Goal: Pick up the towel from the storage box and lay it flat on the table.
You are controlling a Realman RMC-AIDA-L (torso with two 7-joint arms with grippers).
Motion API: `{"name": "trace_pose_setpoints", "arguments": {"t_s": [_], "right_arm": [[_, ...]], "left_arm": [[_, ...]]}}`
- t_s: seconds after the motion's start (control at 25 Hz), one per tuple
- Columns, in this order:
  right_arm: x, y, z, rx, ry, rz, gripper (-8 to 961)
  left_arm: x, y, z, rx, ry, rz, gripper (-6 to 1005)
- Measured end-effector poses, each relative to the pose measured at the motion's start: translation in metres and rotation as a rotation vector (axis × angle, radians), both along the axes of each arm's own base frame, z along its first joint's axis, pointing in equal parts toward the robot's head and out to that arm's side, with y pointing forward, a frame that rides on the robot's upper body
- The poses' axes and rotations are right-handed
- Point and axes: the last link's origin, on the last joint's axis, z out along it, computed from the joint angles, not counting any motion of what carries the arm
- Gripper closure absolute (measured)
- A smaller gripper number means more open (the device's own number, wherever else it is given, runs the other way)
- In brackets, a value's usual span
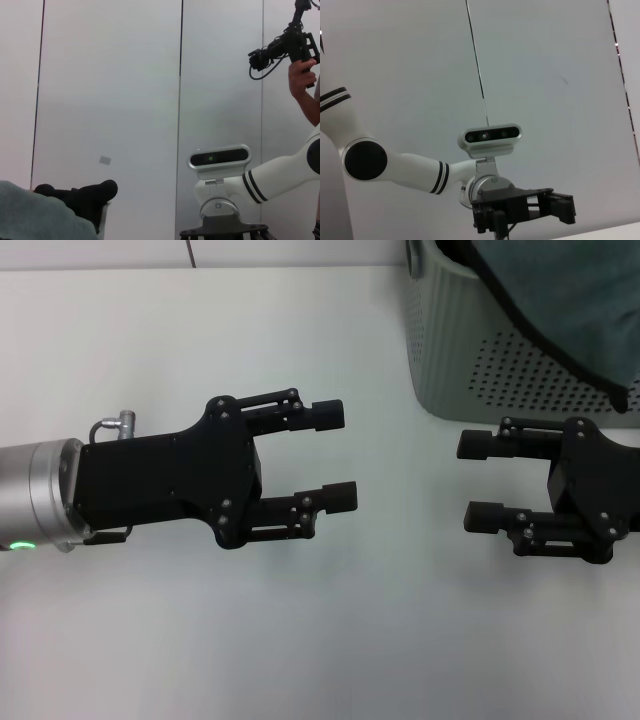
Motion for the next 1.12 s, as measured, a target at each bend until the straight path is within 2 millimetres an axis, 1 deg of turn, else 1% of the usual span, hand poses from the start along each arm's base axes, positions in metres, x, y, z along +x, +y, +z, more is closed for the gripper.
{"name": "trace_pose_setpoints", "arguments": {"t_s": [1.12], "right_arm": [[0.0, 0.0, 0.0, 0.0, 0.0, 0.0, 298]], "left_arm": [[0.0, 0.0, 0.0, 0.0, 0.0, 0.0, 289]]}}
